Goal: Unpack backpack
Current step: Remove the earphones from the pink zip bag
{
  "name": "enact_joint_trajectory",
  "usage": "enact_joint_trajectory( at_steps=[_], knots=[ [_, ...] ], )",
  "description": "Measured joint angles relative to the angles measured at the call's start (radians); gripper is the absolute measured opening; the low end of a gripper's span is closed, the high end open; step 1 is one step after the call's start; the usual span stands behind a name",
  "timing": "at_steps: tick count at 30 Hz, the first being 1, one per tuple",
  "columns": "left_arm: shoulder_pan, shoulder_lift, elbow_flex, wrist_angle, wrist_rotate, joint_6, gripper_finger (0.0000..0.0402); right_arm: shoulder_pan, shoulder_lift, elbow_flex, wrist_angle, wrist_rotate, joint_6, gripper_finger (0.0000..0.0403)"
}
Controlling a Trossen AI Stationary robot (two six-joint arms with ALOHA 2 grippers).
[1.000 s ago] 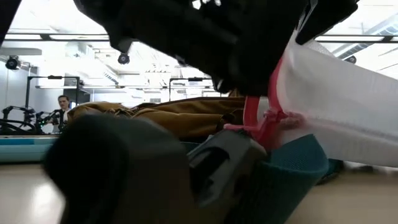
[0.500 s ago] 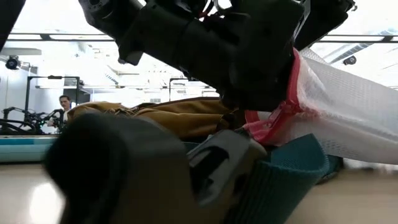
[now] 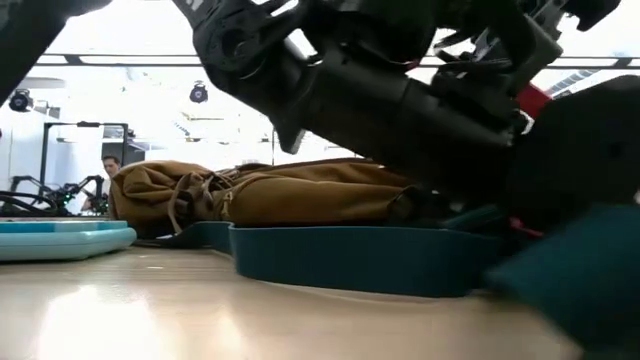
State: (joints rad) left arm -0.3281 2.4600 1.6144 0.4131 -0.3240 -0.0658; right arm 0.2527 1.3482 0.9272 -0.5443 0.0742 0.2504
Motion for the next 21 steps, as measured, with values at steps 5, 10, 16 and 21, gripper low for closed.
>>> enact_joint_trajectory(
  at_steps=[5,10,16,21],
  knots=[
    [0.002,-0.004,0.013,-0.088,0.009,-0.077,0.0046,0.0,-0.001,0.004,-0.014,-0.002,-0.004,0.0],
    [-0.003,-0.051,0.012,-0.256,0.003,-0.159,0.0004,0.001,-0.055,0.048,-0.107,-0.004,-0.006,0.0],
    [-0.024,-0.151,0.006,-0.542,0.0,-0.164,0.0,0.003,-0.129,0.076,-0.26,-0.013,-0.005,0.0],
    [-0.038,-0.203,0.004,-0.692,-0.007,-0.162,0.0,0.015,-0.145,0.073,-0.251,-0.096,-0.003,0.0]
  ],
)
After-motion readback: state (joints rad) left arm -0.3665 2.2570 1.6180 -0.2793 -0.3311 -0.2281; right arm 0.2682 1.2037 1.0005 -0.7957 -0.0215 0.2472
